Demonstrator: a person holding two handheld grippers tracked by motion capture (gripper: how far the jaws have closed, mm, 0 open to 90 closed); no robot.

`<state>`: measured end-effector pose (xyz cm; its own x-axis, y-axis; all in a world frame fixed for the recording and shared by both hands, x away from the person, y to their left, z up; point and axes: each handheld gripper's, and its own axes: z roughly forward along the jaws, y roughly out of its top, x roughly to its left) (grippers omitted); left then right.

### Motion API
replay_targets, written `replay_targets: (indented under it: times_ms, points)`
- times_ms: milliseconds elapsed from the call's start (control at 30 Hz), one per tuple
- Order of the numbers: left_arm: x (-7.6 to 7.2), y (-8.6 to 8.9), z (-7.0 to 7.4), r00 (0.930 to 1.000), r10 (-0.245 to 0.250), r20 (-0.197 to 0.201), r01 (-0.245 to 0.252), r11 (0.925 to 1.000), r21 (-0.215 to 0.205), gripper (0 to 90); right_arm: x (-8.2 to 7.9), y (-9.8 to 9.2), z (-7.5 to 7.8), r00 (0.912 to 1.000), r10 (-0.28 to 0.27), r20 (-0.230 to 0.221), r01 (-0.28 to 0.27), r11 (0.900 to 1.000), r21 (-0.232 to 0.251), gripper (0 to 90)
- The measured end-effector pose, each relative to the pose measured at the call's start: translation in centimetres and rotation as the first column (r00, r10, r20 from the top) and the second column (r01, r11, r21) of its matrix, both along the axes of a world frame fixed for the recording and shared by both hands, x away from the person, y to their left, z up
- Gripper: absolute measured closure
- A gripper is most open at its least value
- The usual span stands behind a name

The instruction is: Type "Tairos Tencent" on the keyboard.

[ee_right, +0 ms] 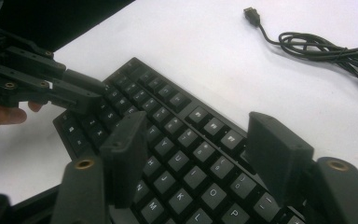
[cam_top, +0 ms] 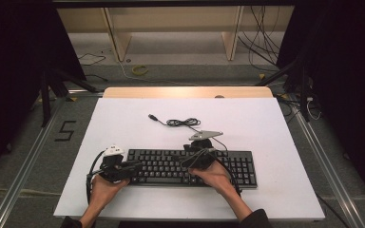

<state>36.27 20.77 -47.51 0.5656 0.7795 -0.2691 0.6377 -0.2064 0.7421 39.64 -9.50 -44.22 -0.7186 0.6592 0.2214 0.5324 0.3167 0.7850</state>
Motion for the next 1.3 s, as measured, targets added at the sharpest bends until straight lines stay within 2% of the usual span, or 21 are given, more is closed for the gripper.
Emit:
replay_targets:
  times_ms: [167,367,533,1100,1300]
  points:
    - [-0.1,0.0,0.1,0.9999,0.004,0.010,-0.003,0.9997,-0.026,57.6,0.0,0.1,0.0,0.9999,0.007,-0.008,-0.007,1.000,-0.003,46.1]
    - [-0.3,0.0,0.3,0.9997,0.004,0.022,-0.002,0.9973,-0.073,47.5,0.0,0.2,-0.2,0.9998,0.017,-0.014,-0.017,1.000,-0.016,52.9]
    - [-0.4,0.0,0.4,0.9997,-0.003,0.026,0.005,0.9959,-0.090,41.4,0.1,0.3,-0.4,0.9996,0.021,-0.019,-0.021,0.999,-0.026,59.3]
    - [-0.8,0.0,0.6,0.9995,-0.007,0.030,0.011,0.9938,-0.111,36.5,0.3,0.4,-1.2,0.9988,0.032,-0.038,-0.034,0.998,-0.050,78.8]
    - [-0.9,-0.1,0.6,0.9994,-0.014,0.033,0.018,0.9933,-0.114,34.8,0.4,0.4,-1.9,0.9982,0.031,-0.051,-0.034,0.997,-0.073,87.4]
